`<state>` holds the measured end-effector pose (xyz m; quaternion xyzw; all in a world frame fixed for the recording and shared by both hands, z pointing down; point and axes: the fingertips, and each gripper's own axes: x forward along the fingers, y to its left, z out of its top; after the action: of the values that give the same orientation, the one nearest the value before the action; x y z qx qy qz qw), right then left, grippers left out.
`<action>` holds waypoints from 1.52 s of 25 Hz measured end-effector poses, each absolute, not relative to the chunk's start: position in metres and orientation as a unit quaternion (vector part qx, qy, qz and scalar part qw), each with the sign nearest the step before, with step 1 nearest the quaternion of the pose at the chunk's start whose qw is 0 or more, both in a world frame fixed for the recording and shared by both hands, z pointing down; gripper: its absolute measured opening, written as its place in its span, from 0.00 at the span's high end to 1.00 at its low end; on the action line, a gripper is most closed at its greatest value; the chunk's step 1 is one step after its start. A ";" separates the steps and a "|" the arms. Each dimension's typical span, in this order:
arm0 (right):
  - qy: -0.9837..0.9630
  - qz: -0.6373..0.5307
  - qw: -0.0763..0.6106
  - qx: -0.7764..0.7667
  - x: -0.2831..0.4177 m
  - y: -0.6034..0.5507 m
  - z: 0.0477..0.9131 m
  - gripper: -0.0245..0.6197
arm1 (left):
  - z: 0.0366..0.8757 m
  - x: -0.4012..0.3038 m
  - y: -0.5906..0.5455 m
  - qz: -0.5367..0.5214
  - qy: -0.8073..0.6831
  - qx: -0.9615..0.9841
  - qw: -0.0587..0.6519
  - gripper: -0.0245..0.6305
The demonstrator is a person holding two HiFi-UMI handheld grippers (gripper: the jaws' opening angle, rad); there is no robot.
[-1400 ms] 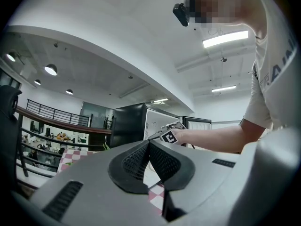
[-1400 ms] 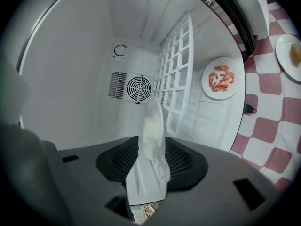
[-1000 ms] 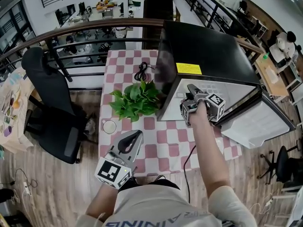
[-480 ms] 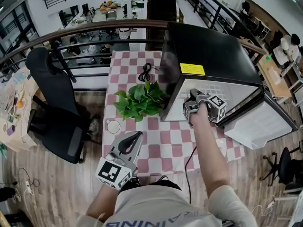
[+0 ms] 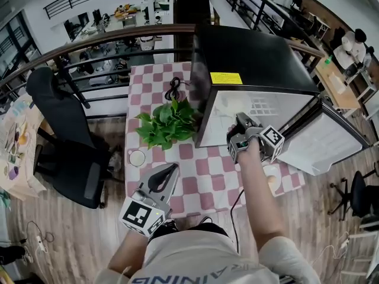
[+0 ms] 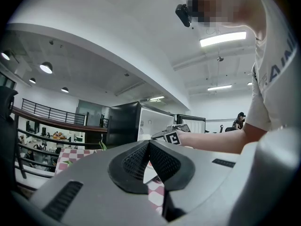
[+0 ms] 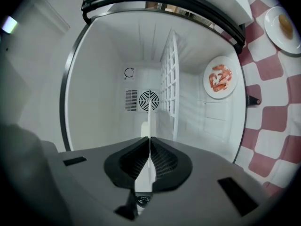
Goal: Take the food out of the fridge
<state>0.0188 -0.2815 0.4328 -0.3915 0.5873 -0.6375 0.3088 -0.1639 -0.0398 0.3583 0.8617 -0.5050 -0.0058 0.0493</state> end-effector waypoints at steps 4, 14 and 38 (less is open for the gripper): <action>0.588 -0.630 0.328 -0.387 0.044 -0.254 0.428 0.92 | 0.359 -0.143 -0.041 -0.003 -0.482 0.875 0.049 0.95; 0.601 -0.600 0.340 -0.404 0.110 -0.173 0.434 0.92 | 0.371 -0.085 -0.048 0.007 -0.408 0.911 0.062 0.95; 0.553 -0.626 0.330 -0.438 0.181 -0.059 0.591 0.92 | 0.442 -0.007 -0.056 0.095 -0.308 0.940 0.113 0.95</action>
<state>0.1812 -0.0592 0.5909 -0.4383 0.5535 -0.6265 0.3303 -0.0074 -0.0561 0.4423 0.9398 -0.3081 0.0952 0.1129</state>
